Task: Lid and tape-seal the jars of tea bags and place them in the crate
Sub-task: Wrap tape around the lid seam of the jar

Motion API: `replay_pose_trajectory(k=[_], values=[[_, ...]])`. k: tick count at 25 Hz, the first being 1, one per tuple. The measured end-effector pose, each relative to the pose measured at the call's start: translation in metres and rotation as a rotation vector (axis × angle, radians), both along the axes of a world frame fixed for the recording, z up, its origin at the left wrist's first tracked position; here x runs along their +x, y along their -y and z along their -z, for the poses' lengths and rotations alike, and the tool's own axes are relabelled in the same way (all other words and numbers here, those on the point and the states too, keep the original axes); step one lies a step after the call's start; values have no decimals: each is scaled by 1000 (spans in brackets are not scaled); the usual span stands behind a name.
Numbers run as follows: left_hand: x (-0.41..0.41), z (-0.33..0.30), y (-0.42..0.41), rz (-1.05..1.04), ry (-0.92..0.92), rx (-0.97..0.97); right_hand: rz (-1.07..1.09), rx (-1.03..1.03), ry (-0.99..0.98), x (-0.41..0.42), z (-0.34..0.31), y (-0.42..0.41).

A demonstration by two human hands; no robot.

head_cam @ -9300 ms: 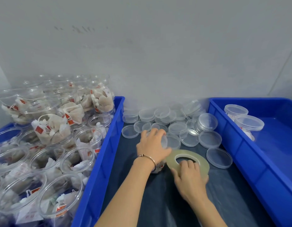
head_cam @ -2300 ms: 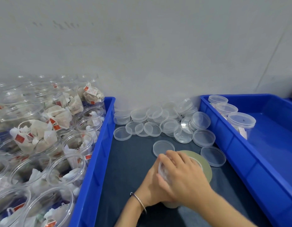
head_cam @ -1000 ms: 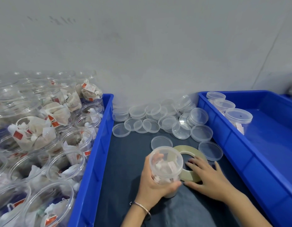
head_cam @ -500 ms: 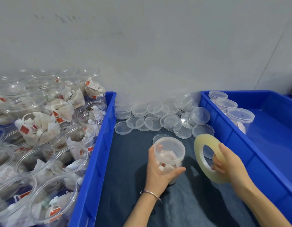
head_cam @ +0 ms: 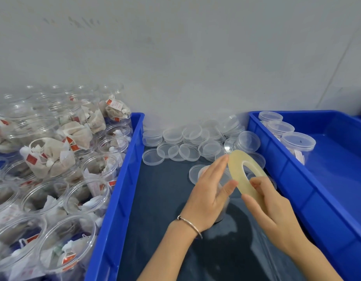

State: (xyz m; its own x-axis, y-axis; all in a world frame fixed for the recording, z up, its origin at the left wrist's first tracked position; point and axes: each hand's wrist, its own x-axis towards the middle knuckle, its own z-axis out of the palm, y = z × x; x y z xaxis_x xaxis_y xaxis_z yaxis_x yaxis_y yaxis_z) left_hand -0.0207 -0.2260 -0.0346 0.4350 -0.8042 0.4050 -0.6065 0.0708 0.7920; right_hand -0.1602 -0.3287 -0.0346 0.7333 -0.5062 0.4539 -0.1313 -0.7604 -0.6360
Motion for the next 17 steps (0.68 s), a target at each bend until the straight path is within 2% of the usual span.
replay_pose_trajectory(k=[3,8,12,14,17], values=[[-3,1,-2,-7,-40,-46,5,-106,-17,5,-1,-3],[-4,0,-1,-108,20,-104,36,-162,-23,12,2,-5],[-17,11,0,-288,-52,-321,57,-187,-38,17,6,-9],[-13,11,-1,-347,-166,-422,37,-235,-25,16,6,-9],[-3,1,-4,-314,-384,-478,2,-314,7,15,2,-6]])
